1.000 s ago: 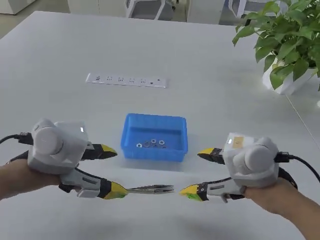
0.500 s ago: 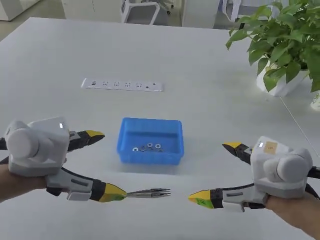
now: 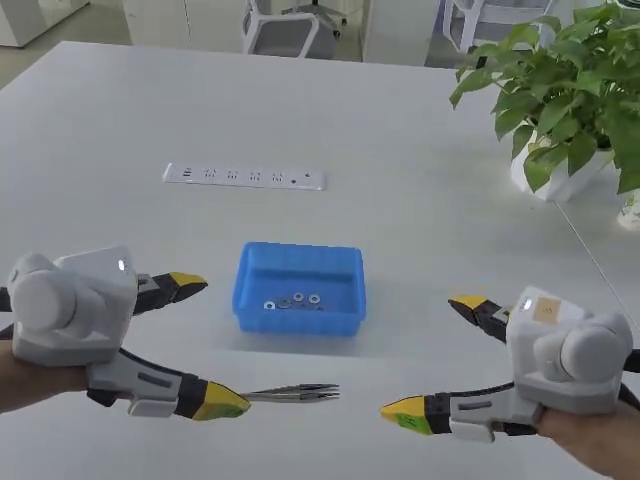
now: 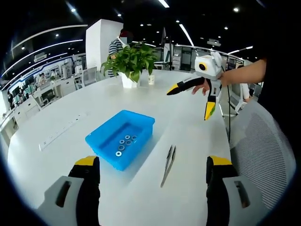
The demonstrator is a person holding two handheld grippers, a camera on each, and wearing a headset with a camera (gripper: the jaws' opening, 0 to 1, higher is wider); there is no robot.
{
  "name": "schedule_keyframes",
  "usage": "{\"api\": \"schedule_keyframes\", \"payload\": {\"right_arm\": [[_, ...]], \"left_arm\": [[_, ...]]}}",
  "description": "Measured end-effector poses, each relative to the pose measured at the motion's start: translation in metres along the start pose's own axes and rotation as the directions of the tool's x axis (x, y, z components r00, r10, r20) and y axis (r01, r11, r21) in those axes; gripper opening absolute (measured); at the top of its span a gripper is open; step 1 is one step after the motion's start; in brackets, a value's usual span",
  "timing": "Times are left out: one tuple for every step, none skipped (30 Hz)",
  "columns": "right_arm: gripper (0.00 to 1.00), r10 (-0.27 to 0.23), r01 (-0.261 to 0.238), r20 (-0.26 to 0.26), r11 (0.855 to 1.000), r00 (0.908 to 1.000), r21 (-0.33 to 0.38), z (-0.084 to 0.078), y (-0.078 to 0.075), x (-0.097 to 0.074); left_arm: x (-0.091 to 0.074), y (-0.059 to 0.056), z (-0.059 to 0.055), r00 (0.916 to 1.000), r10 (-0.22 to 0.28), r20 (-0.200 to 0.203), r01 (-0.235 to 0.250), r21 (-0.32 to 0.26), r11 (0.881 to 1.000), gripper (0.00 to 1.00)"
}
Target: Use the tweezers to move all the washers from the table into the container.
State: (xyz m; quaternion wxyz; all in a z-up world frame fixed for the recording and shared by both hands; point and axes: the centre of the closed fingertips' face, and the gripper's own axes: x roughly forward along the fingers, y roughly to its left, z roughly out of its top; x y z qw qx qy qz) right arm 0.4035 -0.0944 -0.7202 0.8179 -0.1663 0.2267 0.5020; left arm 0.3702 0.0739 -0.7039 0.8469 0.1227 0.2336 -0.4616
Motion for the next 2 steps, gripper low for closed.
{"api": "schedule_keyframes", "payload": {"right_arm": [[1.00,0.000,0.000,0.002,1.000,1.0000,0.000,0.0004,0.0001,0.0001],[1.00,-0.001,0.001,0.001,1.000,1.0000,-0.002,0.0000,0.0002,-0.0002]], "left_arm": [[-0.0002,-0.0003,0.0004,1.0000,-0.002,0.003,0.002,0.000,1.000,0.99],[-0.0002,-0.0004,0.0006,1.0000,-0.003,0.004,0.003,0.000,1.000,0.99]]}}
